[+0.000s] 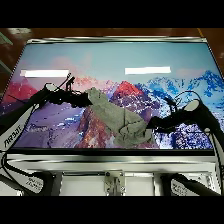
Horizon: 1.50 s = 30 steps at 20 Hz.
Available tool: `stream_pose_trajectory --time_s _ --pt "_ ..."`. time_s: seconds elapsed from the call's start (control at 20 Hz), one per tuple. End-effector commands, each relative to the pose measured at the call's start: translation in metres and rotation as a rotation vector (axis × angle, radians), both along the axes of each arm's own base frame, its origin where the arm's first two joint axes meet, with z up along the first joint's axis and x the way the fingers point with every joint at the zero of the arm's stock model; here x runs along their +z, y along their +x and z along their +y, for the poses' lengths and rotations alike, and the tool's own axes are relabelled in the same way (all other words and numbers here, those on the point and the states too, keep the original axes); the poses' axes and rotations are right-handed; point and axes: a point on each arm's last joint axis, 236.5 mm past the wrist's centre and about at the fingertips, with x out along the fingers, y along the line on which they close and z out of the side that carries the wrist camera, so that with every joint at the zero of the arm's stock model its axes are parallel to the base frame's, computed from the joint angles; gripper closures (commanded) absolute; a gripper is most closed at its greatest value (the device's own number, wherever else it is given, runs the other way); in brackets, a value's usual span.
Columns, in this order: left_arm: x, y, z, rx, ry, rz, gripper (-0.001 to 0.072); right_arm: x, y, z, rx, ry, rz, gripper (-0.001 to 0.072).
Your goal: Fold the shirts.
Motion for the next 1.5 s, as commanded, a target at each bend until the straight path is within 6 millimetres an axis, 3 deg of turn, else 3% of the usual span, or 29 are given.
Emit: stream_pose_trajectory --time_s 0.0,0.05,0.1,0.15,0.25,0.35,0.4,0.45,0.55,0.6,0.65,0.75,0.85,0.95,1.1,1.2,1.35,1.45 --pt "0.014 -0.005 0.002 -0.032 -0.011 -0.013 0.0667 -0.030 -0.010 0.025 0.059 0.002 0.062 0.0052" --pt "0.017 -0.006 0.003 -0.036 -0.013 -0.017 0.0667 -0.036 -0.010 0.029 0.072 -0.008 0.063 0.0165" --pt "0.022 -0.005 0.004 -0.039 -0.015 -0.025 0.0668 -0.038 -0.010 0.030 0.084 -0.016 0.060 0.0447" --pt "0.030 -0.004 0.006 -0.044 -0.015 -0.045 0.0668 -0.036 -0.010 0.029 0.083 -0.024 0.065 0.0648" --pt "0.060 0.003 0.014 -0.060 0.004 -0.123 0.0669 -0.017 -0.001 0.015 0.138 -0.071 0.024 0.0653" --pt "0.126 0.012 0.019 -0.117 0.021 -0.299 0.0669 0.028 0.025 -0.003 0.252 -0.157 -0.143 0.0654" --pt "0.170 0.015 0.024 -0.126 0.031 -0.396 0.0669 0.067 0.047 -0.013 0.281 -0.216 -0.283 0.0654" --pt "0.225 0.015 0.028 -0.129 0.040 -0.520 0.0669 0.113 0.068 -0.021 0.276 -0.271 -0.435 0.0654" --pt "0.348 0.000 0.039 -0.104 0.052 -0.799 0.0669 0.240 0.101 -0.034 0.207 -0.377 -0.813 0.0654" --pt "0.411 -0.020 0.045 -0.085 0.061 -0.946 0.0669 0.315 0.104 -0.037 0.151 -0.405 -1.027 0.0654" --pt "0.464 -0.043 0.050 -0.067 0.066 -1.068 0.0669 0.384 0.095 -0.038 0.098 -0.417 -1.215 0.0654" --pt "0.547 -0.103 0.056 -0.028 0.066 -1.268 0.0669 0.476 0.057 -0.039 0.018 -0.413 -1.451 0.0654" --pt "0.588 -0.154 0.058 0.001 0.051 -1.369 0.0669 0.520 0.020 -0.040 -0.025 -0.402 -1.558 0.0654" --pt "0.601 -0.195 0.059 0.012 0.062 -1.401 0.0669 0.532 -0.009 -0.040 -0.056 -0.376 -1.578 0.0654" --pt "0.579 -0.229 0.069 0.012 0.157 -1.312 0.0669 0.505 -0.035 -0.040 -0.029 -0.375 -1.459 0.0654" --pt "0.542 -0.236 0.078 -0.022 0.249 -1.174 0.0669 0.464 -0.046 -0.039 0.035 -0.382 -1.286 0.0654" --pt "0.474 -0.235 0.098 -0.080 0.375 -0.915 0.0669 0.380 -0.069 -0.043 0.178 -0.394 -0.884 0.0653" --pt "0.431 -0.230 0.106 -0.111 0.407 -0.764 0.0669 0.340 -0.068 -0.042 0.197 -0.372 -0.708 0.0653"
